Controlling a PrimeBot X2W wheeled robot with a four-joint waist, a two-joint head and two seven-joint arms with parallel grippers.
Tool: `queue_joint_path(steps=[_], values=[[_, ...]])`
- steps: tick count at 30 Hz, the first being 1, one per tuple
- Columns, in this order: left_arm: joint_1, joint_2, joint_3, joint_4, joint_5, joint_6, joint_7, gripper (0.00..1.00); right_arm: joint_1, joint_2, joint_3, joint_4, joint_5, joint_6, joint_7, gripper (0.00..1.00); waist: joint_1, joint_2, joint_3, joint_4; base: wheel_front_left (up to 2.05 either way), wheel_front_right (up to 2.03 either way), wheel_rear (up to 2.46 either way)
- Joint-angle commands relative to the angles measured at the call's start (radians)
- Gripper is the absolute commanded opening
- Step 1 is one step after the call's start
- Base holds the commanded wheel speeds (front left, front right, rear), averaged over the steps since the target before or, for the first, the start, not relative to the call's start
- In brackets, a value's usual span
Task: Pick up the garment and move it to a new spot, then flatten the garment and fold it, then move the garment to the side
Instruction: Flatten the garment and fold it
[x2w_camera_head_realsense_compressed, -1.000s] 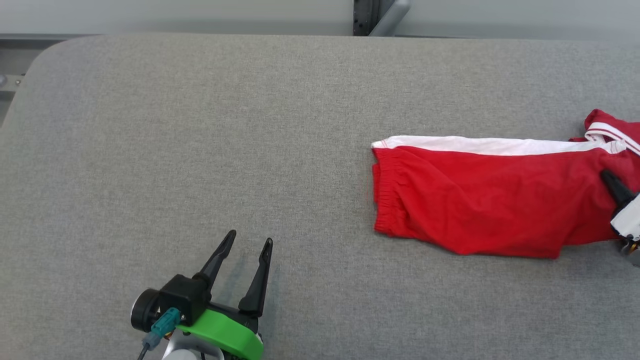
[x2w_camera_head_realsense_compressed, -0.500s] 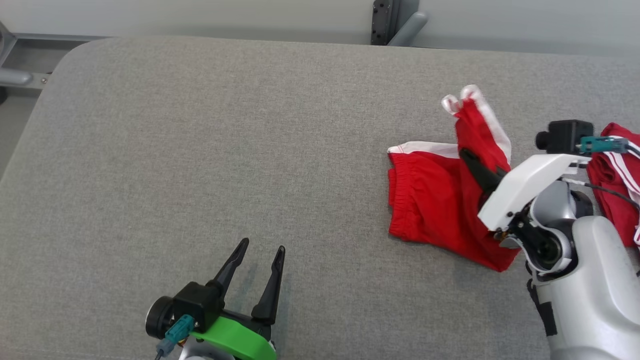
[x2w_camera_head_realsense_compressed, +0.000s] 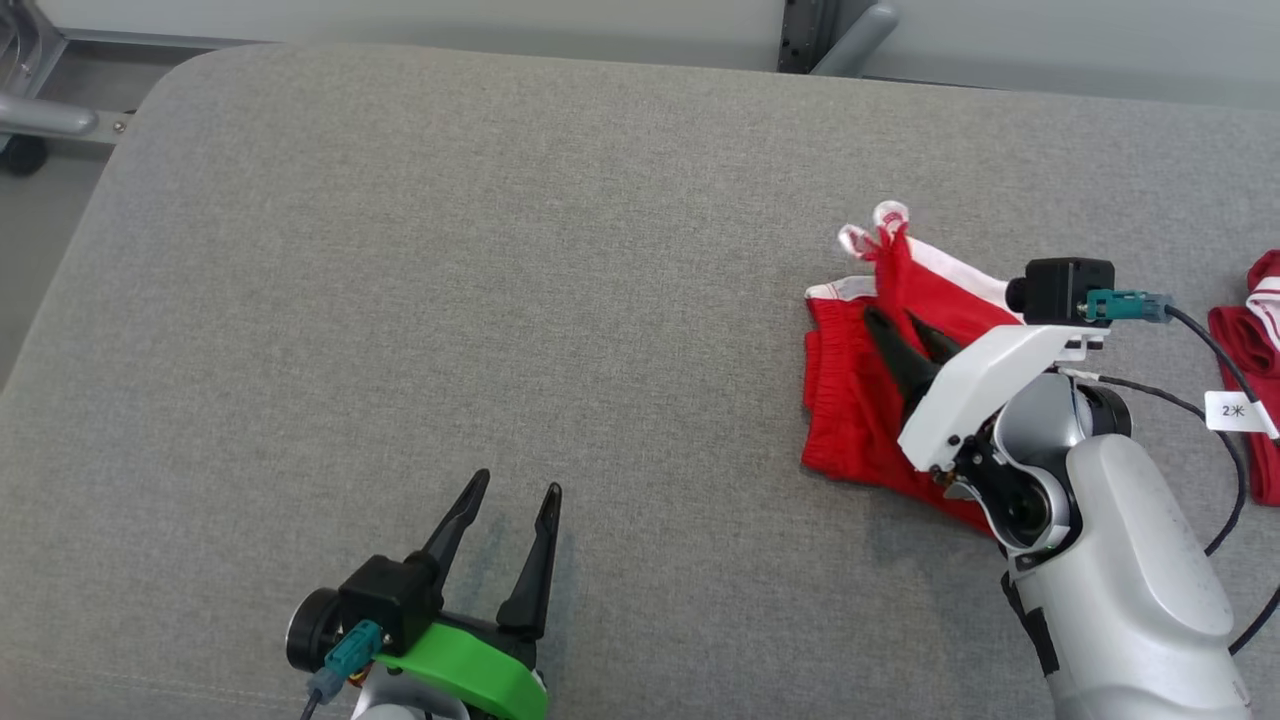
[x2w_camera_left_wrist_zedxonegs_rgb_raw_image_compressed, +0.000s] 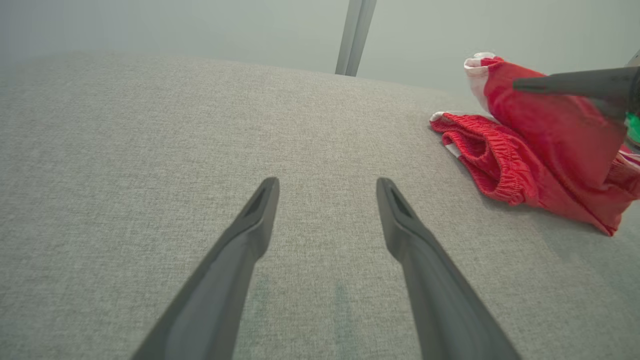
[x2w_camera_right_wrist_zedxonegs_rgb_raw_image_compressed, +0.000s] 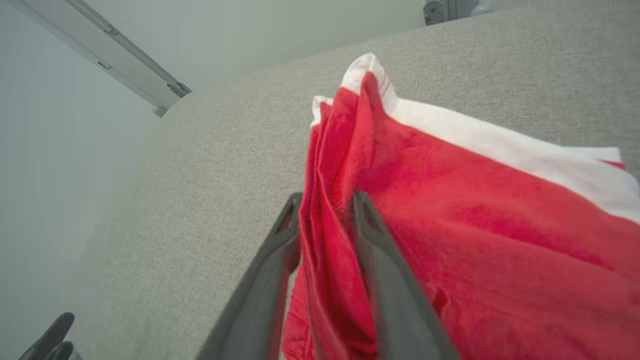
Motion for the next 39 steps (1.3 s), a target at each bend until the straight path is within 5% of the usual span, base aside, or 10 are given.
queue_joint_path(steps=[1, 8, 12, 17, 18, 20, 21, 31, 39], values=[[0.007, 0.0, 0.005, 0.005, 0.004, -0.006, -0.002, 1.0, -0.003, -0.001, 0.008, -0.008, 0.015, 0.0, -0.01, 1.0, 0.0, 0.0109, -0.007, -0.006, 0.0, 0.0, 0.0], [0.042, 0.012, 0.029, 0.006, 0.009, -0.006, -0.002, 1.0, 0.067, -0.011, 0.026, -0.178, 0.069, 0.0, -0.071, 1.0, 0.0, 0.0109, -0.051, -0.042, 0.0, 0.0, 0.0], [0.06, 0.014, 0.054, -0.005, 0.009, -0.006, -0.003, 1.0, 0.134, -0.086, -0.031, -0.273, -0.013, 0.0, -0.15, 1.0, 0.0, 0.0109, -0.065, -0.069, 0.0, 0.0, 0.0], [0.08, 0.004, 0.056, -0.01, 0.009, -0.007, -0.003, 1.0, 0.216, -0.153, -0.112, -0.244, -0.091, 0.0, -0.282, 1.0, 0.0, 0.0109, -0.065, -0.081, 0.0, 0.0, 0.0], [0.08, 0.002, 0.055, -0.011, 0.008, -0.007, -0.002, 1.0, 0.231, -0.161, -0.125, -0.225, -0.093, 0.0, -0.305, 0.78, 0.0, 0.0109, -0.064, -0.082, 0.0, 0.0, 0.0], [0.082, -0.003, 0.052, -0.012, 0.006, -0.007, -0.003, 1.0, 0.246, -0.175, -0.142, -0.175, -0.107, 0.0, -0.347, 0.16, 0.0, 0.0109, -0.056, -0.081, 0.0, 0.0, 0.0], [0.081, -0.005, 0.05, -0.014, 0.006, -0.007, -0.002, 1.0, 0.253, -0.183, -0.136, -0.151, -0.121, 0.0, -0.364, 0.0, 0.0, 0.0109, -0.05, -0.079, 0.0, 0.0, 0.0], [0.036, -0.001, 0.031, -0.011, -0.003, -0.008, -0.002, 1.0, 0.132, -0.176, 0.034, 0.13, -0.192, 0.0, -0.567, 0.0, 0.0, 0.0109, 0.009, -0.049, 0.0, 0.0, 0.0], [0.012, -0.002, 0.028, 0.001, -0.011, -0.008, -0.002, 1.0, 0.011, -0.142, 0.237, 0.319, -0.216, 0.0, -0.631, 0.0, 0.0, 0.0109, 0.022, -0.014, 0.0, 0.0, 0.0]])
